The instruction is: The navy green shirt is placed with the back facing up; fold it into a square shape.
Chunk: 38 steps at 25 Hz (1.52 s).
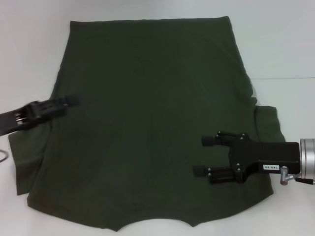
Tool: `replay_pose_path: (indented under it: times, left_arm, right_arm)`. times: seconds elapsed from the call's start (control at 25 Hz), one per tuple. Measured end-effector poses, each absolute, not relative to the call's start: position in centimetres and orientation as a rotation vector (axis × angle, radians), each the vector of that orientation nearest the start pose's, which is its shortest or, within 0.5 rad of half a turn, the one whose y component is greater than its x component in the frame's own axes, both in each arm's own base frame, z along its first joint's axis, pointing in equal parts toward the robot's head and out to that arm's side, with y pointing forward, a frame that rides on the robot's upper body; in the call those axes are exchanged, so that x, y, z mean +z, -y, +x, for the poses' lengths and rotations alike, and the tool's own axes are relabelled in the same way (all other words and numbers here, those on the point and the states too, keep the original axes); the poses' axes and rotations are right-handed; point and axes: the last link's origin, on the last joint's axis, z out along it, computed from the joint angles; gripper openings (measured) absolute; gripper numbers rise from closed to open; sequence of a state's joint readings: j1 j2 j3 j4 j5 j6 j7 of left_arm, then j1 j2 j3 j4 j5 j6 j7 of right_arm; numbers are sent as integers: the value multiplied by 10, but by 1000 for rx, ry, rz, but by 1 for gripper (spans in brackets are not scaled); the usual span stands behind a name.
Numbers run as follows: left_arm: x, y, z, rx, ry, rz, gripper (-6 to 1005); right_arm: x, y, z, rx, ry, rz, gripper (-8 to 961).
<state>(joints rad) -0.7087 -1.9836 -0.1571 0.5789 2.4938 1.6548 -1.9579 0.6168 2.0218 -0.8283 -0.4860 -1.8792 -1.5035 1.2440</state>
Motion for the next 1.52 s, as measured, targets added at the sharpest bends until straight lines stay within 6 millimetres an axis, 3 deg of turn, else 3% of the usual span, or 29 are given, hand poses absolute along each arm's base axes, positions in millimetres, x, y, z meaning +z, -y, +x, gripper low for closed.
replay_pose_path:
  times: [0.32,0.56,0.92,1.52]
  left_arm:
    - [106,-326,-341,-972,1774,-1885,875]
    - [116,-308,-362,-902,1819,-1787,866]
    - [110,-312,-378,-735,1831,-1735,853]
    - [77,-330,-386,-555,1844,-1717,831]
  right_arm:
    - [-16,-345,243,717,-448,-2814,944]
    - [-14,-345,244,713,-450,-2813,944]
    - [-14,-346,243,713,-443,-2815,944]
    - [-16,-347,242,703,-442,-2822,945]
